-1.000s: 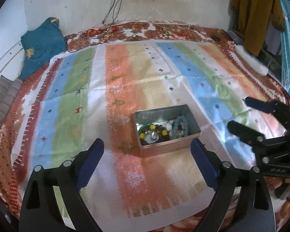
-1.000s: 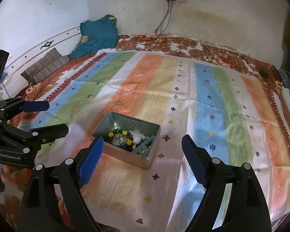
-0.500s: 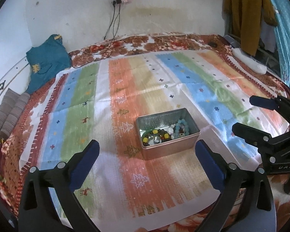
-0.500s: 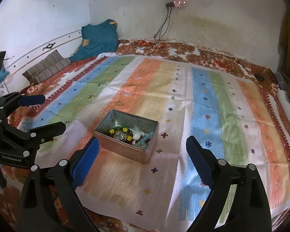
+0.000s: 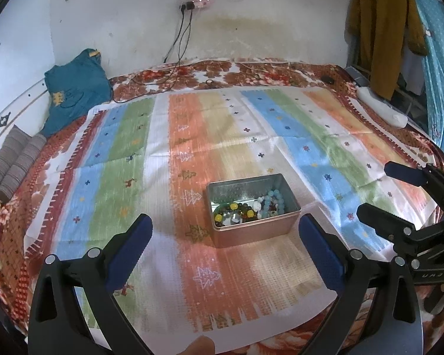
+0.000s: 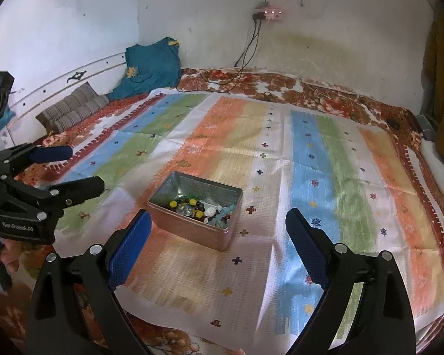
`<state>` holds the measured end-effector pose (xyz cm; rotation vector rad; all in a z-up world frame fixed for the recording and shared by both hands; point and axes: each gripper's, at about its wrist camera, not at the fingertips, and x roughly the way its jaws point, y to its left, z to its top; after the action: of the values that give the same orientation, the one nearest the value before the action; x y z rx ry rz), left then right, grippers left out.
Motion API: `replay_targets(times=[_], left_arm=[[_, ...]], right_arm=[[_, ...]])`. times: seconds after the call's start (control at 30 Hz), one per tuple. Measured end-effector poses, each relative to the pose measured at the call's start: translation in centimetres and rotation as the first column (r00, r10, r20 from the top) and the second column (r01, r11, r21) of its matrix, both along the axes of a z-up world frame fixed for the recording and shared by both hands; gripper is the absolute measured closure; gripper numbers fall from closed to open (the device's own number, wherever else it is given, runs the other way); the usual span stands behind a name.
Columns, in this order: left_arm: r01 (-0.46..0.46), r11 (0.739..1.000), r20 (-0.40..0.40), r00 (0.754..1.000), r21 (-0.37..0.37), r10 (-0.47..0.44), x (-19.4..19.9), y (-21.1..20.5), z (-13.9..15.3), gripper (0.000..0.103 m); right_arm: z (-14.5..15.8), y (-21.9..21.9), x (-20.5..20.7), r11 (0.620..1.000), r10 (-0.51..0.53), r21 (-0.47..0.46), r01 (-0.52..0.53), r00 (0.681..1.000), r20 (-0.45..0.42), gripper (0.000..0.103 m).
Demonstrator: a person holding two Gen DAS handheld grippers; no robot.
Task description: Organize jewelry
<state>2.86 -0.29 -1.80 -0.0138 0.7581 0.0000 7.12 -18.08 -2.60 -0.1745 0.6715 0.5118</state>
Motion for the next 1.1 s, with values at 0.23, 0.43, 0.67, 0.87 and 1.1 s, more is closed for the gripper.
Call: replay_targets(times=[0.23,0.43,0.67,0.87,1.1], left_arm=[[-0.003,0.999,0.064,0.998,-0.044,0.005,-1.3,0.0,1.1,0.006],[-0.009,1.000,0.103,0.995,-0.029,0.012,-2.4,-0.2,1.4,0.006],[0.006,1.000,0.103,0.995,-0.006,-0.006,-2.5,-0.7,1.3,0.006],[0.011,1.000,0.107,0.994,-0.011,-0.010,-2.5,-0.8,1.4,0.006],[-0.002,1.000,0.133,0.991,0.020,-0.001,-3.1,-1.1,1.8,0.006]], right_arm=[[0.2,-0.5,-0.3,1.000,-0.003,0.028,0.003,1.000,-0.004,0.010],[0.3,-0.4,-0.7,1.000,0.003,0.030,-0.003,1.000,0.019,0.010],[0.5,-0.8,-1.0,0.999,-0.011,0.048,0.010,1.000,0.024,0.010],[0.6,-1.3,-1.2,0.998,-0.025,0.062,0.022,0.999,0.039,0.009],[0.9,-1.9,-1.4,0.996,-0.044,0.086,0.039,0.997,0.058,0.007]])
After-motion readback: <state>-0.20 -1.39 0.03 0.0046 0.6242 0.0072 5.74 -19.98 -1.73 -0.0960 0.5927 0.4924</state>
